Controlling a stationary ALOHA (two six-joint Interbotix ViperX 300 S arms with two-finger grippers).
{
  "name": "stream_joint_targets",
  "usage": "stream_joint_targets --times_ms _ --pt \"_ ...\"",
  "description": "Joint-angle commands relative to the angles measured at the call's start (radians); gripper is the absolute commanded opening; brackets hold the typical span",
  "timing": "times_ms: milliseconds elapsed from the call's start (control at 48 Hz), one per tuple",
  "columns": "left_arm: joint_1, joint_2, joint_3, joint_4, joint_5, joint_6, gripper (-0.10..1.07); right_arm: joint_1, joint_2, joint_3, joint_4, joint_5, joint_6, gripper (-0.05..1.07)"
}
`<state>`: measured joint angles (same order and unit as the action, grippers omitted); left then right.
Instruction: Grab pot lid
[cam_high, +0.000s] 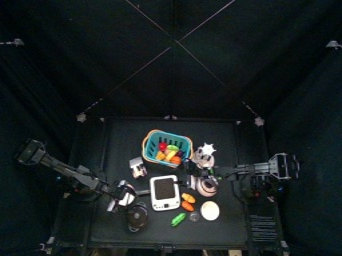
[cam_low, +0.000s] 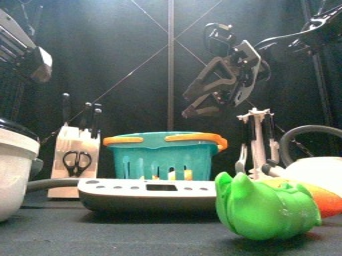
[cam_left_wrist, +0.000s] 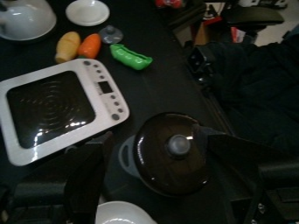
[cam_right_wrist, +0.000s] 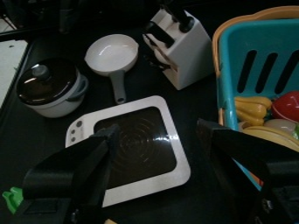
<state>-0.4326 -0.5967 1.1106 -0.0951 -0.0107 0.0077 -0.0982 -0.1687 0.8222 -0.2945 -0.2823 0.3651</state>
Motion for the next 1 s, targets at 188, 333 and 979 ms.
stream_joint_targets --times_ms 188,333,979 --pt "-0.077 0.135 -0.035 0.04 -0.114 -0.003 0.98 -0.003 0.011 -0.012 0.015 -0.005 -0.002 1.0" --pt "-0.077 0.196 -0.046 0.038 -0.114 -0.003 0.97 -0.003 0.018 -0.014 0.015 -0.005 -0.002 1.0" --pt "-0.081 0.331 -0.072 -0.009 -0.114 -0.006 0.94 -0.005 0.043 -0.015 0.015 -0.005 -0.002 1.0"
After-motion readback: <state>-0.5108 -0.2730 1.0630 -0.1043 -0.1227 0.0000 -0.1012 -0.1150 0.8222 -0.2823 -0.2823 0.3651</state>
